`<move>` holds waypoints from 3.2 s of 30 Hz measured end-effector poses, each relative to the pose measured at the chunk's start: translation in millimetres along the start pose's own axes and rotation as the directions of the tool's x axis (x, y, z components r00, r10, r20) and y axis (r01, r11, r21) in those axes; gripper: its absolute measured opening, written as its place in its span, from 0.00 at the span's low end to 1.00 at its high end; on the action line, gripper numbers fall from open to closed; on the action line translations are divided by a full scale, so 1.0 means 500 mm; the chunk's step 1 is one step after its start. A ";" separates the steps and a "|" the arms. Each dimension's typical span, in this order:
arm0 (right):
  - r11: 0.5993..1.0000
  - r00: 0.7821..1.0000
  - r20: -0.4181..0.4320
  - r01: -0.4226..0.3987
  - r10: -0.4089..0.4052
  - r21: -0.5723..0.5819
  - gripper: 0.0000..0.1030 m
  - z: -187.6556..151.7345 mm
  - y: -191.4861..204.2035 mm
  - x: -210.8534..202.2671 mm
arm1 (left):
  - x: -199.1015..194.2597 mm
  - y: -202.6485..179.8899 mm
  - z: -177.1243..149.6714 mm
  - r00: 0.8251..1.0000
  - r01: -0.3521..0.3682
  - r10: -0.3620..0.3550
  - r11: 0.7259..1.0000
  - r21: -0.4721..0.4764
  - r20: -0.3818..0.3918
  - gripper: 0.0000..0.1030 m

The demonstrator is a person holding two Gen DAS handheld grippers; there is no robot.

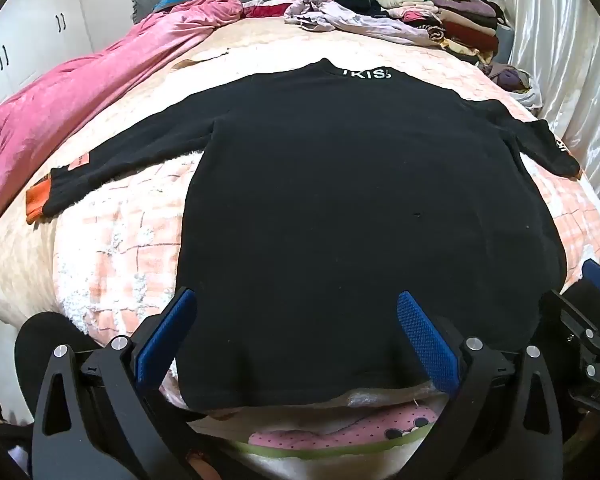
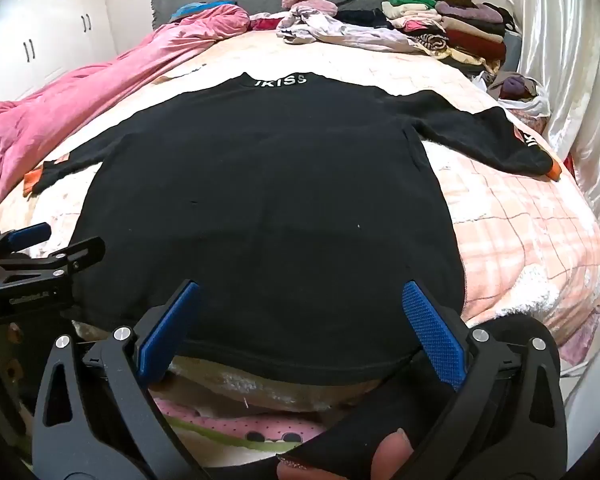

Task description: Fold small clothes

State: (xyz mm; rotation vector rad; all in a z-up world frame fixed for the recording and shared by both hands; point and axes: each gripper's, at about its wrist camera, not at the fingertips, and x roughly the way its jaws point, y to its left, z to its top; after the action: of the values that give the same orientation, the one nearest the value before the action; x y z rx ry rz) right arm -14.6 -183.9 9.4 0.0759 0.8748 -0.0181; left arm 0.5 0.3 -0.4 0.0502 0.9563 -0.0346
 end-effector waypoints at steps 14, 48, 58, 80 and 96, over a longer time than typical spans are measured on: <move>1.000 1.000 0.000 0.000 0.000 0.001 0.92 -0.005 -0.011 0.002 | 0.006 0.005 0.002 1.000 0.006 -0.006 1.000 -0.006 0.008 0.96; 1.000 1.000 0.006 0.006 -0.006 0.004 0.92 0.006 0.002 -0.005 | -0.003 0.002 0.001 1.000 0.001 -0.001 1.000 0.001 0.015 0.96; 1.000 1.000 0.008 0.009 -0.009 0.005 0.92 0.012 0.004 -0.005 | -0.001 0.002 0.002 1.000 0.004 -0.004 1.000 -0.001 0.013 0.96; 0.998 0.998 0.048 0.047 -0.049 0.039 0.92 0.134 -0.045 0.065 | 0.068 -0.028 0.105 1.000 0.002 -0.003 0.999 0.044 0.024 0.96; 0.991 0.990 0.059 0.127 -0.130 0.044 0.92 0.260 -0.092 0.157 | 0.147 -0.082 0.275 0.998 0.029 -0.033 0.997 0.074 0.056 0.96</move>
State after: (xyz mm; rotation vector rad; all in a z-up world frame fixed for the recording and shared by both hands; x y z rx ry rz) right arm 132.9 -238.0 29.5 0.0561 0.8161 -0.1580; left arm 152.7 -49.3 17.4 0.1011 0.8986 -0.0989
